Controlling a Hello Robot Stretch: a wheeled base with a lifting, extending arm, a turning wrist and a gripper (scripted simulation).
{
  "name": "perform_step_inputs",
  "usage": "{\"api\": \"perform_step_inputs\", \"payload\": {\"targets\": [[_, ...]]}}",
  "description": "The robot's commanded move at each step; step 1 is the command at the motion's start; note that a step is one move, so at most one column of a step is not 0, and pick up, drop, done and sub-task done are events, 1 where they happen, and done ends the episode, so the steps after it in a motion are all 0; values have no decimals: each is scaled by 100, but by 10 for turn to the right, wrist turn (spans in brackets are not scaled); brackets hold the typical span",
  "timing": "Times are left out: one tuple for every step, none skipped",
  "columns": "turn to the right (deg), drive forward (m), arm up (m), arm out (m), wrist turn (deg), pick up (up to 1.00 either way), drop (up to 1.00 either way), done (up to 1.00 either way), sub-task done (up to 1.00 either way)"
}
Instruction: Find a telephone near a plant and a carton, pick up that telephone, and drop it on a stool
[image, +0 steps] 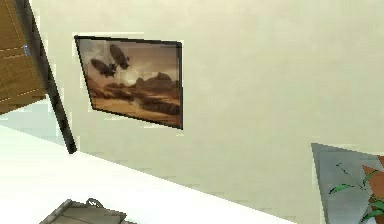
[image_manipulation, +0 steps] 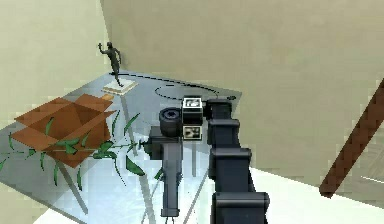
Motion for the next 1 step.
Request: {"api": "perform_step_inputs", "payload": {"targets": [[0, 0, 0, 0, 450, 0, 0, 0, 0]]}}
